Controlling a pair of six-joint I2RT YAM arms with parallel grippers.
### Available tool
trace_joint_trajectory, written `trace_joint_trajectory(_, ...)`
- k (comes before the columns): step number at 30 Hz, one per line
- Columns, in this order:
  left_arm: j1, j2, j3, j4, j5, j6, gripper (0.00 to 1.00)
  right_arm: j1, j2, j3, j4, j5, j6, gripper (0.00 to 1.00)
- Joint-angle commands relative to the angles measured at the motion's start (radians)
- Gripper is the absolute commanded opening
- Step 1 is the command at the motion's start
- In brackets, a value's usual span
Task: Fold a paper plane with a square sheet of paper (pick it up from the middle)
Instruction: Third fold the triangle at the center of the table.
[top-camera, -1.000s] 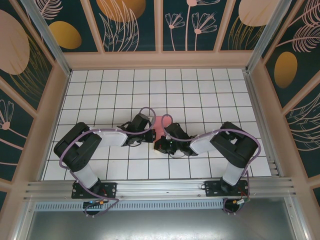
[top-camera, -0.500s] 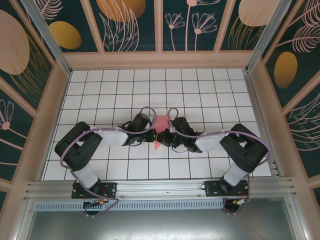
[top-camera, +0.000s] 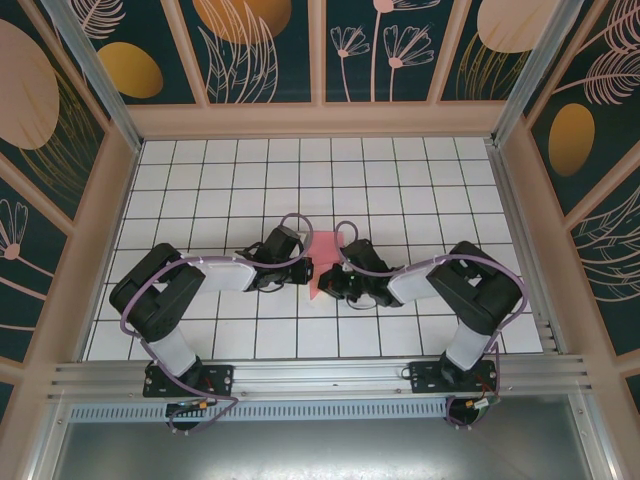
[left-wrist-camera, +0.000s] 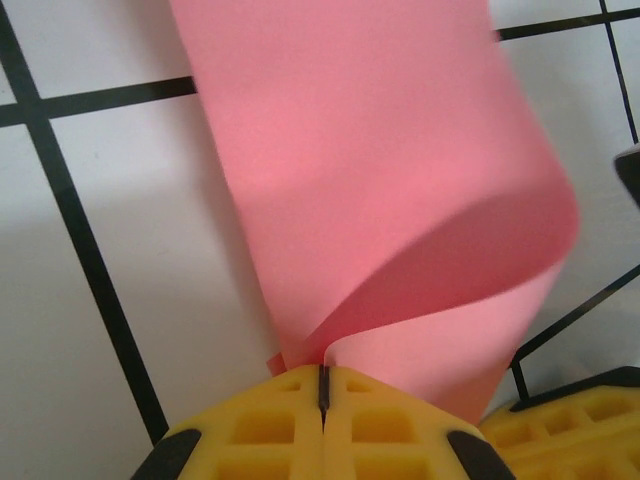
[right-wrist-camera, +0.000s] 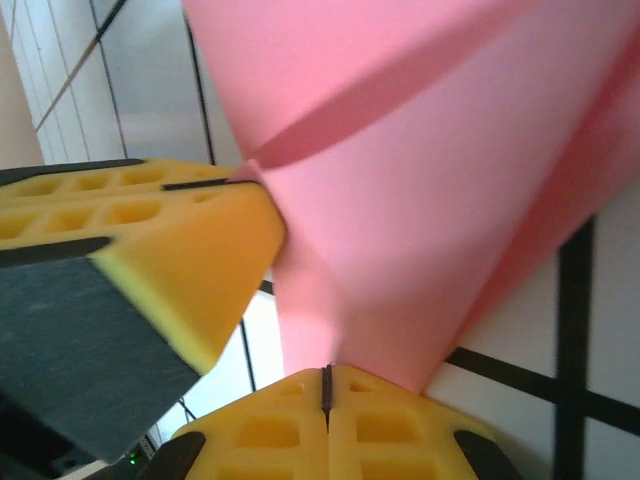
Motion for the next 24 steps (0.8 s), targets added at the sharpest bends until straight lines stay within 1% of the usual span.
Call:
trace_joint_trajectory(1,0.001,0.042,-0.003,-0.067,-0.007,0.019,0.07,-0.004,0.05,-0.022,0.0,0.002,-0.012,0.07)
trace_joint_trajectory(4,0.002,0.045,0.0,-0.073,-0.009,0.023,0.07,-0.006,0.04,-0.009,-0.005,-0.014,-0.014,0.07)
trace_joint_trajectory(7,0.001,0.045,-0.002,-0.076,-0.009,0.025,0.07,-0.01,-0.024,0.019,-0.058,-0.007,-0.04,0.08)
trace_joint_trajectory(11,0.001,0.045,-0.001,-0.077,-0.012,0.027,0.07,-0.052,-0.085,0.025,-0.079,-0.007,-0.074,0.09)
trace_joint_trajectory(14,0.001,0.045,0.001,-0.077,-0.013,0.027,0.07,-0.083,-0.08,0.016,-0.04,-0.038,-0.079,0.09)
trace_joint_trajectory(19,0.002,0.046,0.004,-0.08,-0.012,0.027,0.07,-0.098,-0.034,0.039,-0.017,-0.065,-0.089,0.09)
trace_joint_trajectory(24,0.001,0.045,0.004,-0.081,-0.011,0.027,0.06,-0.1,0.013,0.039,-0.041,-0.021,-0.096,0.08)
